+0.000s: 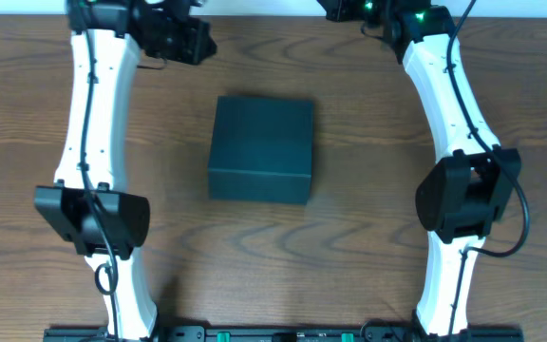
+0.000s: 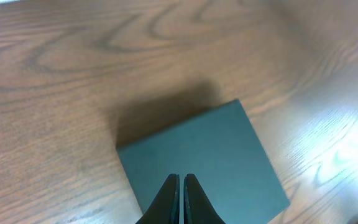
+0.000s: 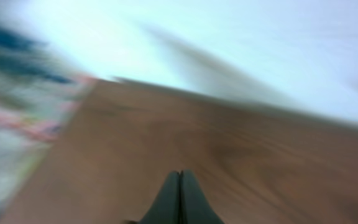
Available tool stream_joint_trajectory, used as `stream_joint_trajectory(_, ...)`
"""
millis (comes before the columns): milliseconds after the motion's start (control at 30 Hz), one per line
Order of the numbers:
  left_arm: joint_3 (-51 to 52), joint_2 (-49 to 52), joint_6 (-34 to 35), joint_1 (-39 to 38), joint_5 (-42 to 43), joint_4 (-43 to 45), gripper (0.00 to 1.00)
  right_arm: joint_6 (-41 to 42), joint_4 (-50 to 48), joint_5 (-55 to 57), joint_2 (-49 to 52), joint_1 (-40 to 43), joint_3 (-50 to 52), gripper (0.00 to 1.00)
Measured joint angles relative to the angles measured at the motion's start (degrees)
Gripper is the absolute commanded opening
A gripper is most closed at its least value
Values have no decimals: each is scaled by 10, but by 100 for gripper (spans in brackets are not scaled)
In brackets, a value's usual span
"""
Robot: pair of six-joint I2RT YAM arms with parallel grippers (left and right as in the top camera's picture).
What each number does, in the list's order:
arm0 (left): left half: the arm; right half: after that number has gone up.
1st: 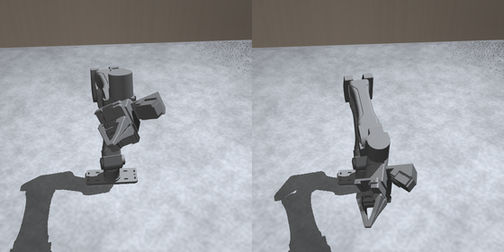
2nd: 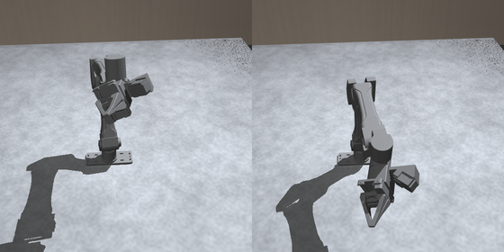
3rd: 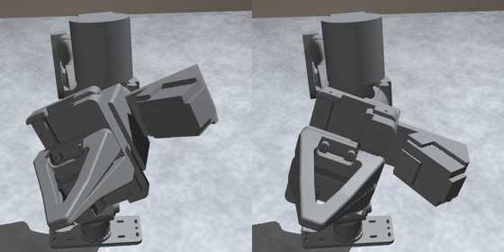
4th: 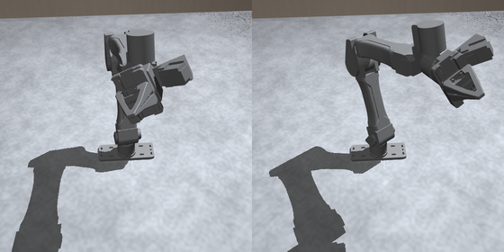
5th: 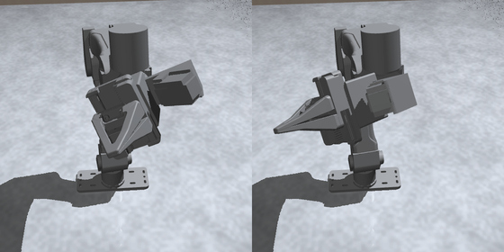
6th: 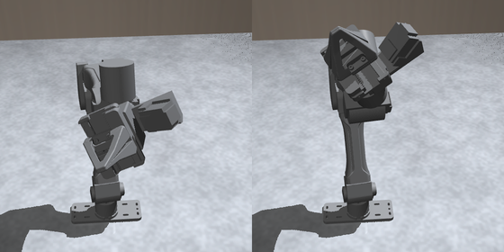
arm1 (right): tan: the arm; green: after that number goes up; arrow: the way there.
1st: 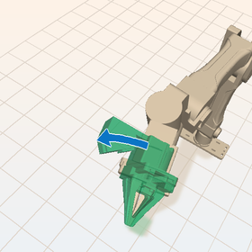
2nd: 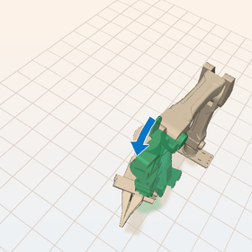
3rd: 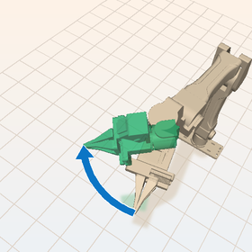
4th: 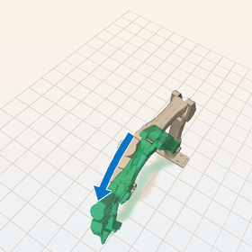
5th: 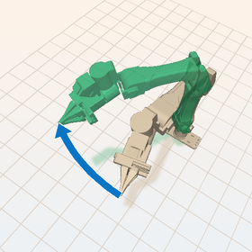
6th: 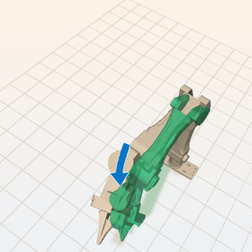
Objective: Pack container
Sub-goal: 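Push the lid forward over the box with both grippers to close it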
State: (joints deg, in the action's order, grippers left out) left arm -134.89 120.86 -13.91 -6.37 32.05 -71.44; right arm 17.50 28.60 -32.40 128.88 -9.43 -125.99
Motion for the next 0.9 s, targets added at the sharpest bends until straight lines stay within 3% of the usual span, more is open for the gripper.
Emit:
stream_joint_trajectory(167, 18, 0, -46, -47, -45, -42, 6, -29, 137, 150, -19, -5, 1, 1)
stream_joint_trajectory(333, 52, 0, -88, -64, -43, -50, 6, -57, 274, 287, -115, -6, 3, 1)
stream_joint_trajectory(467, 122, 0, -126, -62, 18, -49, 6, -75, 366, 323, -233, -6, -2, 1)
stream_joint_trajectory(600, 178, 0, -149, -65, 60, -50, 6, -77, 445, 316, -285, -7, -4, 2)
stream_joint_trajectory(767, 210, 0, -184, -76, 83, -59, 6, -74, 465, 309, -293, -35, 72, 1)
stream_joint_trajectory(900, 253, 0, -201, -84, 88, -48, 6, -61, 423, 297, -292, -68, 170, 2)
